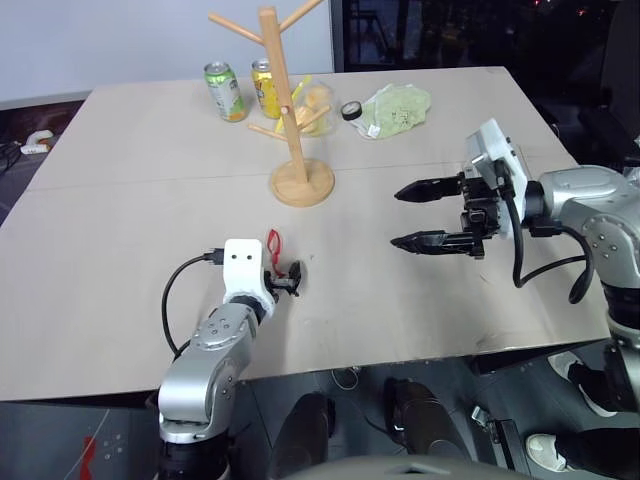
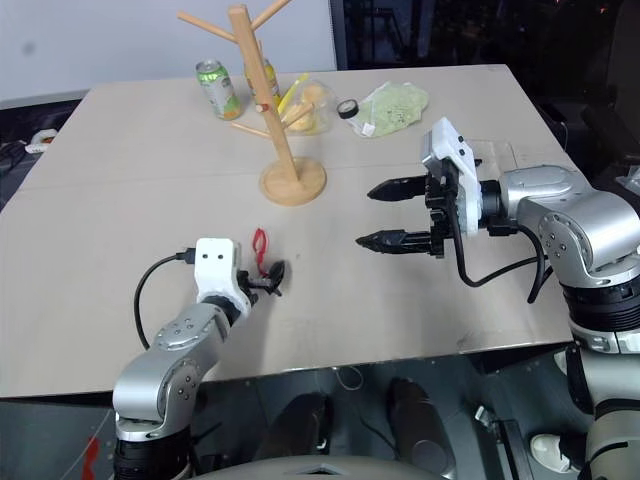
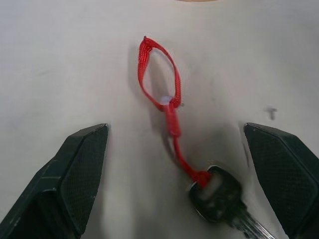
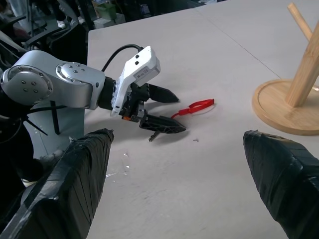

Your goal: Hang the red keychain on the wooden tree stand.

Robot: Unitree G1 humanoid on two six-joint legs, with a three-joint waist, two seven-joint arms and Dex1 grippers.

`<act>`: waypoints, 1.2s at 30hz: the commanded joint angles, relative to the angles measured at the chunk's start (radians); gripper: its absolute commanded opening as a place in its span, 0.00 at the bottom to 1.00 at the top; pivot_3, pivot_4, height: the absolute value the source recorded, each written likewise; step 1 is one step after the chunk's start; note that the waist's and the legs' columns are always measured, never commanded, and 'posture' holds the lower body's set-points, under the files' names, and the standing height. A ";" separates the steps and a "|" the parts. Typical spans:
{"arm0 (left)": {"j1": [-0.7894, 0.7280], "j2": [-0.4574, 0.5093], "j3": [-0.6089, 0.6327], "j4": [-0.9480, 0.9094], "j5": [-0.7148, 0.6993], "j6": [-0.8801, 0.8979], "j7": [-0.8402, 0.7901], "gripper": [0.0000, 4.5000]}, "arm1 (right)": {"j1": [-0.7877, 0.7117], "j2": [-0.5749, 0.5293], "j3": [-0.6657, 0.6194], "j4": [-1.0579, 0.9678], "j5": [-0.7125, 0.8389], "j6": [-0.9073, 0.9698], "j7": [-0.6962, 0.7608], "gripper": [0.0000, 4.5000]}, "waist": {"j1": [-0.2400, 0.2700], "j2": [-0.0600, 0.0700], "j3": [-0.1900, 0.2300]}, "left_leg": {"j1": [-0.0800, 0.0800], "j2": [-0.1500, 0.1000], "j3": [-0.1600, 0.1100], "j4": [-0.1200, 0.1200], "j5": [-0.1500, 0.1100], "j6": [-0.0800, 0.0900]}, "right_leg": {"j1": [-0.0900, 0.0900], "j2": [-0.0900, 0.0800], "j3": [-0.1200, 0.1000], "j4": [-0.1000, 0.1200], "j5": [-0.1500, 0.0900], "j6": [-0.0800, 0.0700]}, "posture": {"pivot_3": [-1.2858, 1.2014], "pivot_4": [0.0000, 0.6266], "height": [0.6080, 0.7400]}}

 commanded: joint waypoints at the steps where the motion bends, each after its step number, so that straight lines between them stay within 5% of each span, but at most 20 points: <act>1: -0.024 -0.003 0.013 0.003 0.018 0.003 0.014 1.00 | -0.029 -0.014 -0.028 -0.016 0.015 0.000 -0.008 0.99 | 0.000 0.000 0.000 | 0.000 0.000 0.000 0.000 0.000 0.000 | 0.000 0.000 0.000 0.000 0.000 0.000 | 0.52 0.24 1.00; 2: -0.030 -0.008 0.017 0.004 0.017 0.011 0.016 1.00 | -0.031 -0.015 -0.029 -0.014 0.015 0.001 -0.011 0.99 | 0.000 0.000 0.000 | 0.000 0.000 0.000 0.000 0.000 0.000 | 0.000 0.000 0.000 0.000 0.000 0.000 | 0.52 0.24 1.00; 12: -0.035 -0.051 0.051 -0.037 0.013 0.143 0.044 0.01 | -0.052 -0.004 -0.031 0.000 0.011 -0.008 -0.044 1.00 | 0.000 0.000 0.000 | 0.000 0.000 0.000 0.000 0.000 0.000 | 0.000 0.000 0.000 0.000 0.000 0.000 | 0.52 0.24 1.00; 19: -0.035 0.006 0.095 -0.018 0.020 0.109 0.001 0.01 | -0.052 0.008 -0.027 0.011 0.008 -0.020 -0.062 1.00 | -0.001 0.000 0.000 | 0.000 0.000 0.000 0.000 0.000 0.000 | 0.000 0.000 0.000 -0.001 0.000 0.000 | 0.52 0.24 1.00; 26: -0.052 0.320 0.152 0.123 -0.018 -0.315 -0.369 0.01 | -0.014 0.054 -0.069 -0.040 0.030 -0.015 -0.153 1.00 | -0.003 0.000 0.000 | -0.001 0.001 0.000 -0.001 0.000 0.000 | -0.002 0.001 -0.001 0.000 0.000 -0.001 | 0.52 0.24 1.00; 36: -0.366 0.508 0.154 0.283 -0.131 -0.592 -0.705 0.01 | 0.034 0.158 -0.131 -0.196 0.018 -0.032 -0.407 1.00 | 0.004 0.000 0.000 | -0.004 0.000 0.000 -0.001 0.000 0.000 | -0.003 -0.001 -0.001 -0.005 0.000 0.000 | 0.52 0.24 1.00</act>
